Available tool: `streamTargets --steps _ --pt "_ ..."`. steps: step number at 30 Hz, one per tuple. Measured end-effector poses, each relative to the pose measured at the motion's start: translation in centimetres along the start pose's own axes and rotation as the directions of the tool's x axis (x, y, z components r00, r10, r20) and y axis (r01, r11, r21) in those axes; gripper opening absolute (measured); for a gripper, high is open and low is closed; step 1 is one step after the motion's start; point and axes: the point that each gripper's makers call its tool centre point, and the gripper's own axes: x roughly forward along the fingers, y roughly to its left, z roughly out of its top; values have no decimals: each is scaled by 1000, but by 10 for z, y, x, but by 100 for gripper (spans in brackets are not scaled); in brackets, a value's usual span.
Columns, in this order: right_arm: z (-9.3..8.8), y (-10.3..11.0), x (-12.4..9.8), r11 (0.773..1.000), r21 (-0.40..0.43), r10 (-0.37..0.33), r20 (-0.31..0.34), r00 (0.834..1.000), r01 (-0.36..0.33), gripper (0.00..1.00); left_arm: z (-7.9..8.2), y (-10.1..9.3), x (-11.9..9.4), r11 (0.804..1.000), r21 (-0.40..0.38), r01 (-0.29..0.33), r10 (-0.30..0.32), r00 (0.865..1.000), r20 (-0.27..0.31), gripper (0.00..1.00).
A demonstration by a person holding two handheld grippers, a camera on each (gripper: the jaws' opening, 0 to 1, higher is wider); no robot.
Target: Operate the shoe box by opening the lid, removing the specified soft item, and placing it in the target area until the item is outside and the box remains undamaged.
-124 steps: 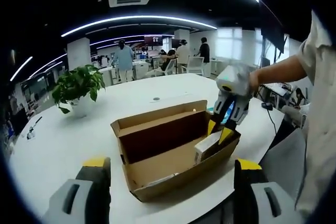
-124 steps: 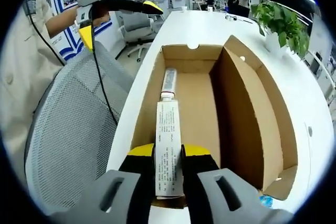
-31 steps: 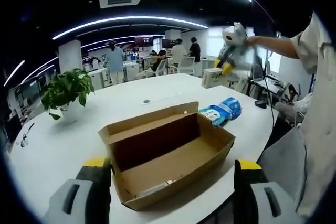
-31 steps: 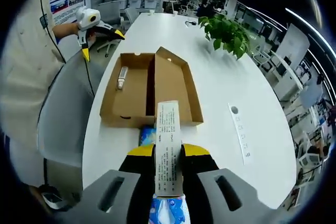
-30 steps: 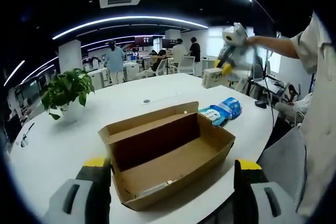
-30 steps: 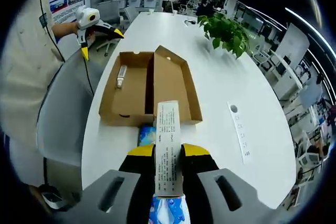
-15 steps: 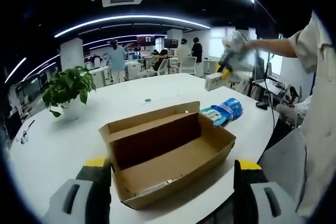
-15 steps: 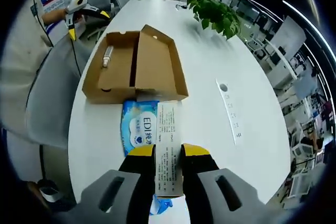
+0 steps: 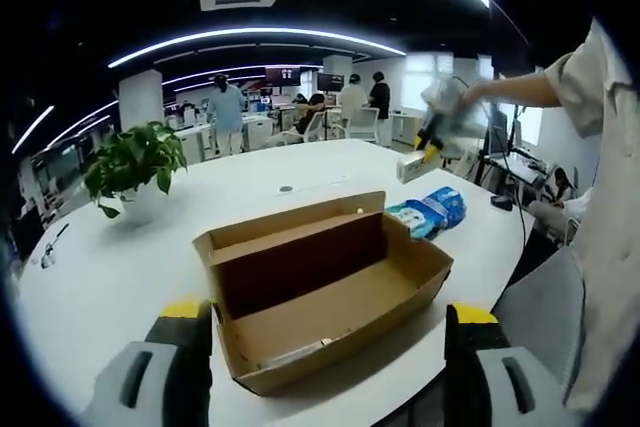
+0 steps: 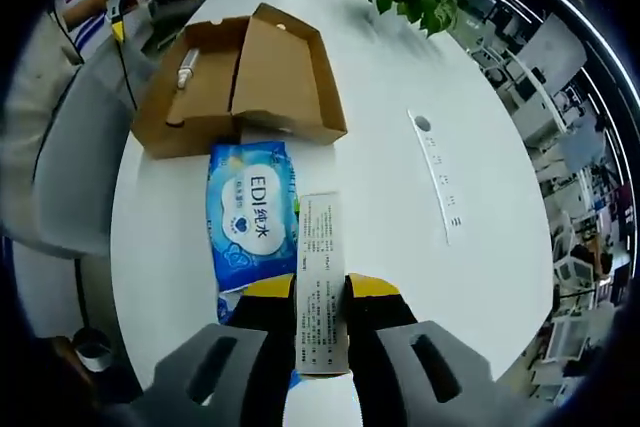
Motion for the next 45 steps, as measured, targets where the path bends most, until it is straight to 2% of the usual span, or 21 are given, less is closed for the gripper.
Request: streamTargets --steps 18,32,37,45 --pt "-32 -4 31 999 -29 9 -131 991 -13 16 -3 3 -2 1000 -10 -6 6 1000 -2 98" --pt "-54 -1 49 999 -25 36 -170 985 -41 16 -4 10 -5 1000 -14 -23 23 1000 -16 98" --pt "-72 2 53 997 -42 51 -217 975 -62 16 -7 10 -3 1000 -17 -25 24 999 -27 98" --pt "-84 0 54 997 -43 46 -223 974 -57 16 -8 7 -1 1000 -12 -19 18 999 -40 97"
